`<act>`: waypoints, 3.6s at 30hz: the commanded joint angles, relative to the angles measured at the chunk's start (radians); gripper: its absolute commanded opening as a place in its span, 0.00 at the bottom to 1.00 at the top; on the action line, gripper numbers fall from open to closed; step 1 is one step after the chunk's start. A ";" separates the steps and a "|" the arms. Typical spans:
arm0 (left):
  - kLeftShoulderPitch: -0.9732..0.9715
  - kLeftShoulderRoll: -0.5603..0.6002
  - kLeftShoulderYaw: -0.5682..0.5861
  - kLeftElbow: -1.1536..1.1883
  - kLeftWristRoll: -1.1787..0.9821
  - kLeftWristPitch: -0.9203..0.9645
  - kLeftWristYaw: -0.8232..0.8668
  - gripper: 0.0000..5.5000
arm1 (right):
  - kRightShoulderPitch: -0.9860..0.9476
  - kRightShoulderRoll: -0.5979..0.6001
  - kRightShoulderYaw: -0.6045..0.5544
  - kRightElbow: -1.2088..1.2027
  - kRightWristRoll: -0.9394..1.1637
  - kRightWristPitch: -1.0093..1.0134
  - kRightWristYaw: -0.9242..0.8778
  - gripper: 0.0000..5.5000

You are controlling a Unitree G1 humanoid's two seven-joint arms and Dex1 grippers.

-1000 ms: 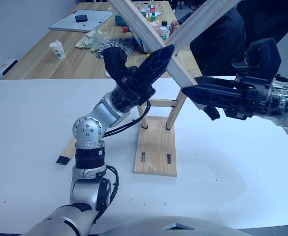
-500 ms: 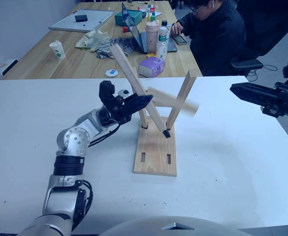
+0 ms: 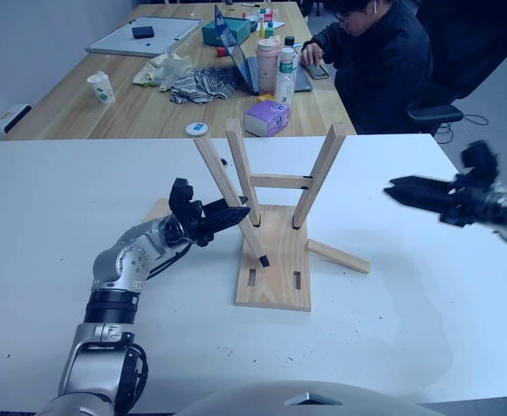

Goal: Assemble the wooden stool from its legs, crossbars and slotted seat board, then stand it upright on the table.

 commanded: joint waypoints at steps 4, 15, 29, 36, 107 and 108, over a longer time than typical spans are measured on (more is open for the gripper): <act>0.024 0.049 -0.048 0.008 0.104 -0.065 -0.084 0.37 | 0.042 0.094 -0.020 -0.080 -0.013 0.014 -0.068 0.60; 0.036 0.103 -0.043 0.018 0.144 -0.097 -0.142 0.37 | 0.021 0.093 -0.017 -0.055 -0.027 0.024 -0.062 0.60; 0.002 0.154 -0.076 0.066 0.232 -0.196 -0.212 0.37 | 0.048 0.118 -0.049 -0.060 -0.046 0.029 -0.068 0.60; 0.074 0.236 -0.258 0.055 0.437 -0.492 -0.353 0.37 | 0.057 0.125 -0.052 -0.065 -0.055 0.029 -0.071 0.60; -0.132 0.477 -0.337 -0.207 0.357 -0.064 0.000 0.68 | 0.194 0.245 -0.100 -0.208 -0.167 -0.107 -0.350 0.60; -0.102 0.504 -0.335 -0.211 0.371 -0.063 -0.012 0.71 | 0.200 0.219 -0.077 -0.216 -0.201 -0.110 -0.333 0.60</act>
